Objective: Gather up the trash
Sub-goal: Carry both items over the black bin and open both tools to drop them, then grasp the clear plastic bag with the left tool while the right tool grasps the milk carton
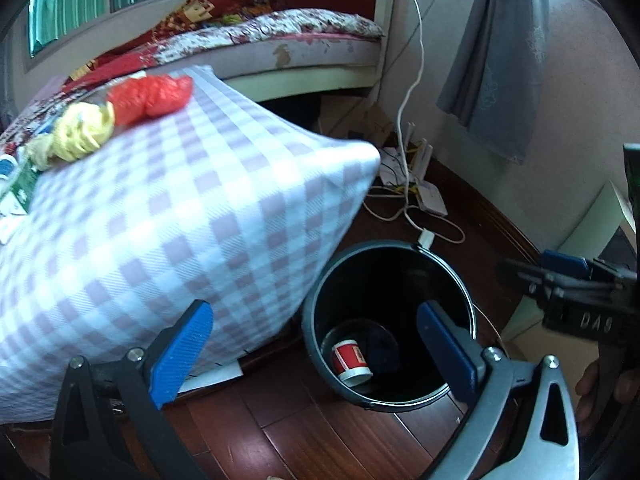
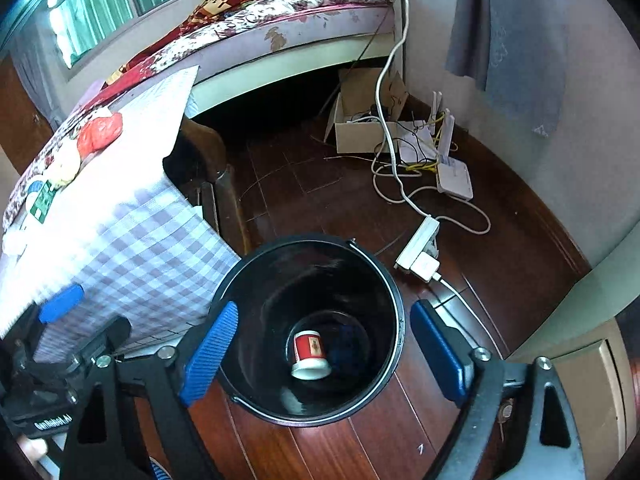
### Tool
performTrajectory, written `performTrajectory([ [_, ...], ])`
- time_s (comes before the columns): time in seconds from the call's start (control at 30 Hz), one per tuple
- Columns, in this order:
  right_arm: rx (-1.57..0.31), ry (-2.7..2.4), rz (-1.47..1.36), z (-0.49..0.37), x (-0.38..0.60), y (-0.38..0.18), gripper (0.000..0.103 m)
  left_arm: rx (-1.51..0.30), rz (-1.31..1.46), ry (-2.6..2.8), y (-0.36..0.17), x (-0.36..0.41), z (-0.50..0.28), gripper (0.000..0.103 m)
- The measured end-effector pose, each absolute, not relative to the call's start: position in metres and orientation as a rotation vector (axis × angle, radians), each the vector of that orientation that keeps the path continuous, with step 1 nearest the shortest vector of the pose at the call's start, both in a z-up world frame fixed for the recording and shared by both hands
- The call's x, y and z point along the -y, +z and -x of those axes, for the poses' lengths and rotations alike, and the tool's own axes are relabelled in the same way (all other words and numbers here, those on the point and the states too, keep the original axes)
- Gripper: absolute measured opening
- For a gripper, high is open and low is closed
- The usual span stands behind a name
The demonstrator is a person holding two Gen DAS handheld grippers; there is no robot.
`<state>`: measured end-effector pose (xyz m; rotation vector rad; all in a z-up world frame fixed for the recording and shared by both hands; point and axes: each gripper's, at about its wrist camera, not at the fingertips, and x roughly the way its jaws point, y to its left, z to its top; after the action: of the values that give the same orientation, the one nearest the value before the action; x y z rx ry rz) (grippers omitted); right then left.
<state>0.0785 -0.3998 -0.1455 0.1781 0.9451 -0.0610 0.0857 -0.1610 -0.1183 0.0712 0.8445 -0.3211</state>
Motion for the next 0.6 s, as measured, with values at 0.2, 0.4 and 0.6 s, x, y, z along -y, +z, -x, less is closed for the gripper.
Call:
performTrajectory([
  [0.2,-0.922,-0.066,-0.129,-0.071,0.383,-0.131,0.095,-0.798,-0.047,-0.287,-0.103,0.143,-0.096,0.102],
  [0.4,-0.872,-0.022,-0.107,-0.069,0.355,-0.107,0.096,-0.76,-0.003,-0.214,-0.088,0.11,-0.096,0.102],
  [0.6,-0.818,0.063,-0.074,-0.082,0.309,-0.083,0.098,-0.715,0.024,-0.101,-0.078,0.063,-0.092,0.102],
])
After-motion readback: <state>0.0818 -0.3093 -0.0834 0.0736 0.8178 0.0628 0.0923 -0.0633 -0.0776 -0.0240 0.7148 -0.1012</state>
